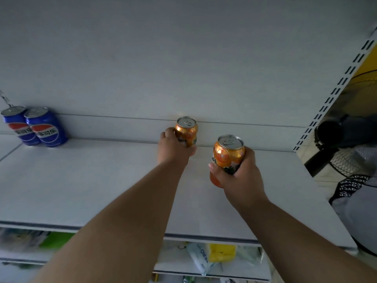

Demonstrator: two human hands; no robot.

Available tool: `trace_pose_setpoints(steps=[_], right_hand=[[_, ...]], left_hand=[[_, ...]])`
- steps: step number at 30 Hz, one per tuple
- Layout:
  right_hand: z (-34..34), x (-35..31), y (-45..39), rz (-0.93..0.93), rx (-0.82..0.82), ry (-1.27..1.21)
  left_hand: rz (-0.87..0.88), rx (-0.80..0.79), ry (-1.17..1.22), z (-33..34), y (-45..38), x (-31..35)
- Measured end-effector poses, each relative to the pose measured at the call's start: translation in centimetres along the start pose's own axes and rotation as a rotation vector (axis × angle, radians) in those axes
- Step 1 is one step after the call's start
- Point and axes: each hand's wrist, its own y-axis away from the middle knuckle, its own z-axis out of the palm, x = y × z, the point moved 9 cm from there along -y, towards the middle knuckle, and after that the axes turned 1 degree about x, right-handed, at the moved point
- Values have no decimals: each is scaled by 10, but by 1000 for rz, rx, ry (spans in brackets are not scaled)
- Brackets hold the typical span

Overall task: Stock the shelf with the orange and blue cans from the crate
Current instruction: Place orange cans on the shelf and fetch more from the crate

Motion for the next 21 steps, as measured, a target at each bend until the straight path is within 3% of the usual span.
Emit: trace_pose_setpoints(steps=[3,7,10,21], right_hand=[[-1,2,-2,5,41,22],[6,5,-12,20,54,69],[18,11,-17,23,76,83],[36,30,-24,49,80,216]], left_hand=[[-15,-61,-79,-5,32,-6],[244,-195,-440,-9,92,-9],[318,-323,-545,-2,113,-25],[396,-289,-597,2,116,-31]])
